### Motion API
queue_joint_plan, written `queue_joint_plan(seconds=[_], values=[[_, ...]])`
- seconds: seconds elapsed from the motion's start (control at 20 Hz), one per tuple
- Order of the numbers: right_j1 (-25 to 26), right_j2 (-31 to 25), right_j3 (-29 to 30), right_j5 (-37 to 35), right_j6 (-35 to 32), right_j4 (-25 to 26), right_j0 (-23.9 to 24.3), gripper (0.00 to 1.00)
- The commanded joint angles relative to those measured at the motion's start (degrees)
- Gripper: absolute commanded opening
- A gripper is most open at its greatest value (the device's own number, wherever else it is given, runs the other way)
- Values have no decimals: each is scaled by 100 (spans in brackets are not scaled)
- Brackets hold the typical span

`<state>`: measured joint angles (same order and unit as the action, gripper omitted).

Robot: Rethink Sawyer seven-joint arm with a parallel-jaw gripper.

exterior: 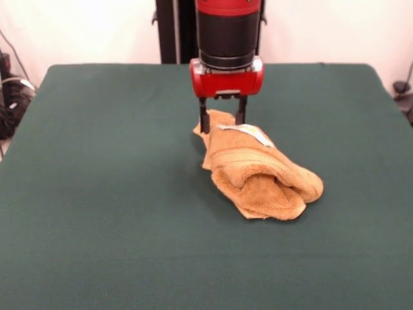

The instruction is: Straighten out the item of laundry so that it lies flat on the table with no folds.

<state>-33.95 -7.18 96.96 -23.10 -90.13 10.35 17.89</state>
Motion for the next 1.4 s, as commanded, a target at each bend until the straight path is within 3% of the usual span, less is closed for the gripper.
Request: queue_joint_plan(seconds=[0.05,0.4,0.85,1.4], values=[[-174,-1025,-34,-98,516,409,121,100],[-207,-1609,338,-29,684,751,620,100],[-414,-1566,528,209,491,1543,570,100],[-266,-1726,379,-84,477,1925,758,100]])
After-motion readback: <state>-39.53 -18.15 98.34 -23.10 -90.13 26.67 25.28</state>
